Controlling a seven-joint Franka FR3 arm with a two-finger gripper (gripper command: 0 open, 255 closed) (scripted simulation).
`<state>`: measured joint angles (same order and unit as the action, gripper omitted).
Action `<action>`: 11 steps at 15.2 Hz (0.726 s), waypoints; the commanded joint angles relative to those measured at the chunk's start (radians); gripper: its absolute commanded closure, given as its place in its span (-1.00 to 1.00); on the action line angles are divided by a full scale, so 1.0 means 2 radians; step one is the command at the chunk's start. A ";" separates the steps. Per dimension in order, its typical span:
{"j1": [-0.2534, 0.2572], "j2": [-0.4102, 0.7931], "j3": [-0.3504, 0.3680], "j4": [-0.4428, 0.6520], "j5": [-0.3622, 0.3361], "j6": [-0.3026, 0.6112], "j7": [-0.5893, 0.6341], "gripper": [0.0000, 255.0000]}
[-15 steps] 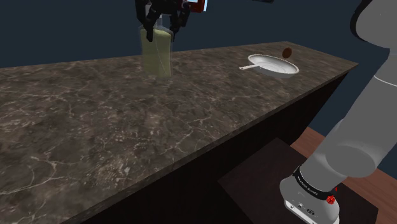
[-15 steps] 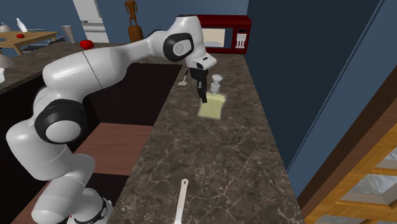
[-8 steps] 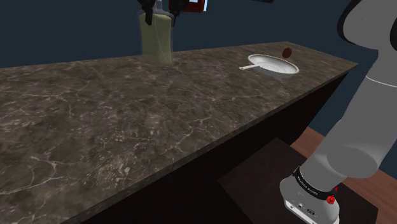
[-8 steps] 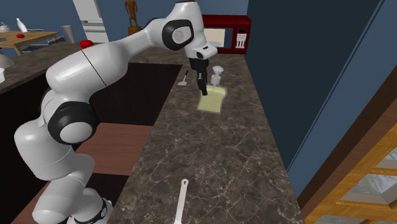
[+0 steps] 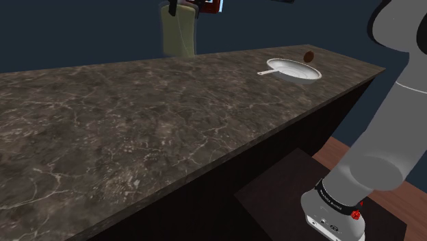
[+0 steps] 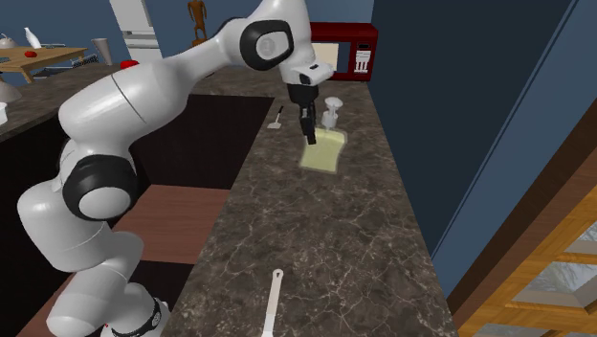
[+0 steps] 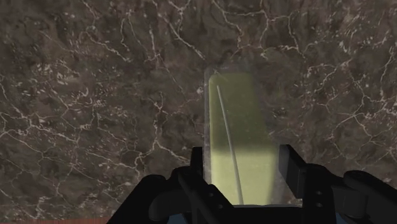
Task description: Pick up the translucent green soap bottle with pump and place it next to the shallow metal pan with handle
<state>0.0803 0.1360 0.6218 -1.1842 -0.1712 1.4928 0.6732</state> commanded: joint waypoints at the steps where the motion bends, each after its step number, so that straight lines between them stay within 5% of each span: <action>1: -0.024 -0.021 -0.011 -0.023 0.020 0.009 -0.029 1.00; 11: -0.104 -0.065 -0.078 -0.071 0.075 0.027 -0.163 1.00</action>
<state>-0.1139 0.0024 0.4796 -1.3400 -0.0256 1.5563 0.3767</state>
